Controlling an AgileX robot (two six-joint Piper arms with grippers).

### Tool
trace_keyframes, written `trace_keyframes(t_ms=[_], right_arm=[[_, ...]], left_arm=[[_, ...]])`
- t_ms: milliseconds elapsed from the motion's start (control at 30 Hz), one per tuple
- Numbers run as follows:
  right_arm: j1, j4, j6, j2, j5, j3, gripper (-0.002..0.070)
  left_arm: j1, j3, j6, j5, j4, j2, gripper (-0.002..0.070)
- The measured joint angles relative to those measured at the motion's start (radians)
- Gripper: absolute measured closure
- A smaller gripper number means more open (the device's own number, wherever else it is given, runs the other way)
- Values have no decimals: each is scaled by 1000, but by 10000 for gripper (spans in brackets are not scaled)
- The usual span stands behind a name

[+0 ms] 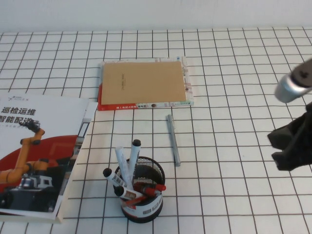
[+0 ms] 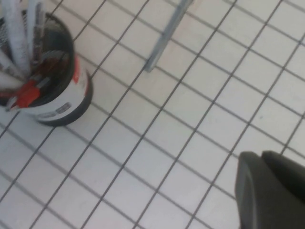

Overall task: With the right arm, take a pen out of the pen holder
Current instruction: 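Take a marker out of the pen holder and lay it on the table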

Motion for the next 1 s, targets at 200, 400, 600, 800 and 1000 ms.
trace_keyframes(t_ms=[200, 400, 600, 800, 1000], right_arm=[[-169, -4, 0, -240, -349, 350, 692], [-384, -6, 0, -567, -687, 714, 692], [-534, -4, 0, -861, -762, 945, 692], [-556, -1, 0, -1036, -751, 1025, 692], [-556, 3, 0, -1109, -627, 1025, 692]], left_arm=[[0, 0, 0, 0, 0, 0, 678], [0, 0, 0, 0, 0, 0, 678], [0, 0, 0, 0, 0, 0, 678], [0, 0, 0, 0, 0, 0, 678], [0, 0, 0, 0, 0, 0, 678]])
